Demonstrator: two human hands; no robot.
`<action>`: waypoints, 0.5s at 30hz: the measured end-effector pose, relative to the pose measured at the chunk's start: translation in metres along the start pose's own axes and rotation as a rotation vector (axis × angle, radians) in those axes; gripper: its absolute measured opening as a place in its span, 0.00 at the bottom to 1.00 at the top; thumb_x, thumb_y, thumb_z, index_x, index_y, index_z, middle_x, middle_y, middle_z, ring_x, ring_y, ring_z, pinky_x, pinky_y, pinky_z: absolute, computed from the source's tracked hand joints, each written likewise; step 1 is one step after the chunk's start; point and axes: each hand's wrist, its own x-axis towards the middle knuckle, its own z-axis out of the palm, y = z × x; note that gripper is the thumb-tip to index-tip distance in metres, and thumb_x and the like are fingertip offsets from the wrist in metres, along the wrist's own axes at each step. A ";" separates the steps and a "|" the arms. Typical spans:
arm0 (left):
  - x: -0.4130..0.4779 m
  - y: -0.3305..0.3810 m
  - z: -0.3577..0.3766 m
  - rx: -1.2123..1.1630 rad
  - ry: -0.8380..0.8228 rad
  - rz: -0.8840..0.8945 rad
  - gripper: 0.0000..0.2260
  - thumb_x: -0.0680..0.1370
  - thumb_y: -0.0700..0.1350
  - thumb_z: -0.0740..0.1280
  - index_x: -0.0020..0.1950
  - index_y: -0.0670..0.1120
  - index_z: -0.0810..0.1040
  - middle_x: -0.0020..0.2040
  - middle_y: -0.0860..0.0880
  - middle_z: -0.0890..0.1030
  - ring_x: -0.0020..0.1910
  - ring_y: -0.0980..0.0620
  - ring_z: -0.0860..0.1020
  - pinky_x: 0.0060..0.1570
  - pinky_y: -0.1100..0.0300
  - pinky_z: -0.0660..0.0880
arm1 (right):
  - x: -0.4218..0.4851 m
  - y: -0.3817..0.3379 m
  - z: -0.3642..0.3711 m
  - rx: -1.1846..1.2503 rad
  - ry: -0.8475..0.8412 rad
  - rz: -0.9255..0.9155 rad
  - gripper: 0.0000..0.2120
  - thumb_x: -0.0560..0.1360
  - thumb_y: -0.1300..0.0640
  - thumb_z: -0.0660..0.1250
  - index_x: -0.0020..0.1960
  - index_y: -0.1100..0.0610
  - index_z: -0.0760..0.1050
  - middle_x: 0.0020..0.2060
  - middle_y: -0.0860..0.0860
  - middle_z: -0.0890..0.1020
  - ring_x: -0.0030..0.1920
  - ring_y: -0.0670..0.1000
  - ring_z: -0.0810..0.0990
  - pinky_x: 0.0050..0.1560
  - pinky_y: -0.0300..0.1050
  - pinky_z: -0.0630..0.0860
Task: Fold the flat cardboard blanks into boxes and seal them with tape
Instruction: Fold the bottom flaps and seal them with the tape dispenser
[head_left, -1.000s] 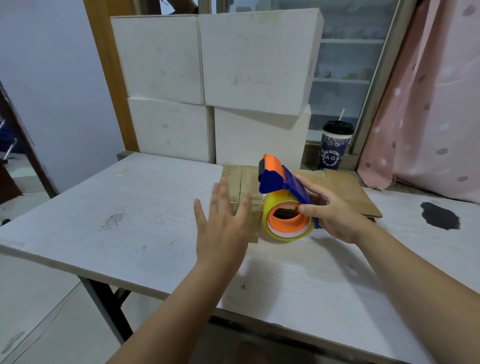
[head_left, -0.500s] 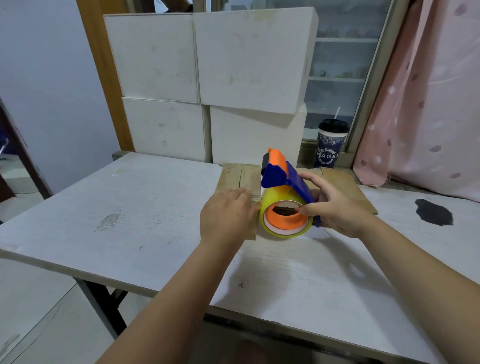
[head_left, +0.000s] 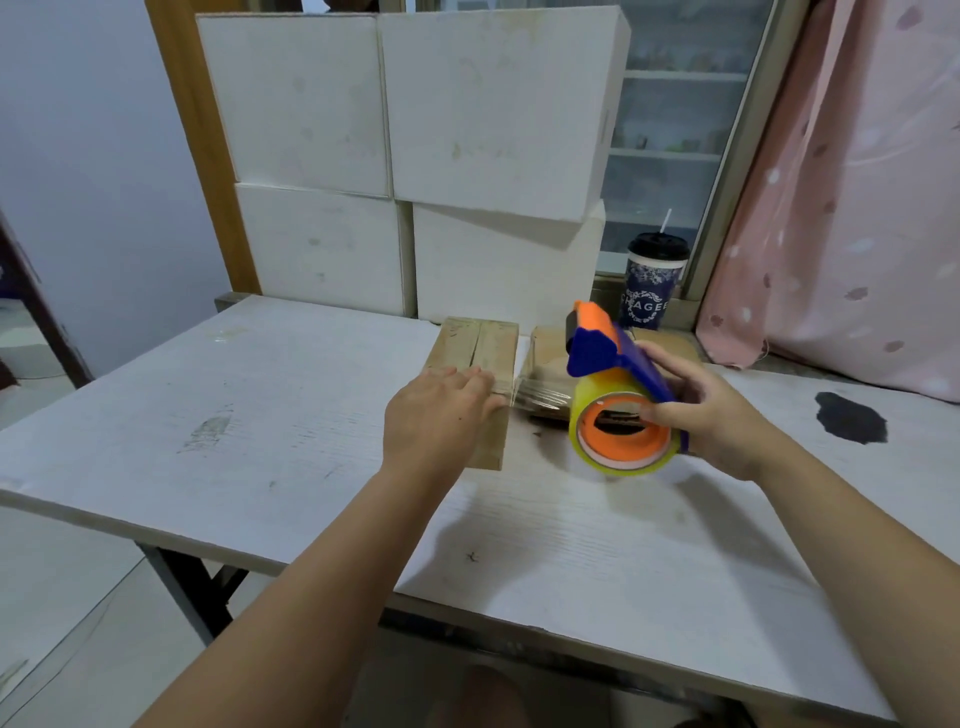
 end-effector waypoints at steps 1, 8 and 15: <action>-0.001 0.001 0.000 -0.002 0.029 0.004 0.09 0.67 0.50 0.78 0.39 0.47 0.83 0.33 0.53 0.81 0.31 0.52 0.79 0.26 0.64 0.70 | -0.002 -0.001 -0.001 -0.009 0.003 -0.027 0.32 0.72 0.71 0.69 0.63 0.37 0.71 0.57 0.57 0.79 0.55 0.61 0.80 0.55 0.63 0.77; -0.005 0.002 0.000 -0.014 0.029 -0.015 0.13 0.69 0.56 0.74 0.44 0.47 0.83 0.37 0.51 0.82 0.36 0.49 0.80 0.29 0.62 0.71 | -0.007 -0.018 0.001 -0.463 0.037 -0.246 0.32 0.64 0.59 0.75 0.54 0.25 0.71 0.49 0.45 0.80 0.45 0.44 0.78 0.41 0.37 0.73; -0.005 0.004 0.002 -0.048 0.032 -0.075 0.12 0.69 0.55 0.74 0.43 0.47 0.83 0.36 0.50 0.81 0.35 0.48 0.79 0.30 0.64 0.64 | -0.009 -0.022 -0.004 -0.587 -0.010 -0.180 0.32 0.66 0.58 0.77 0.64 0.37 0.71 0.45 0.31 0.77 0.42 0.30 0.75 0.37 0.22 0.68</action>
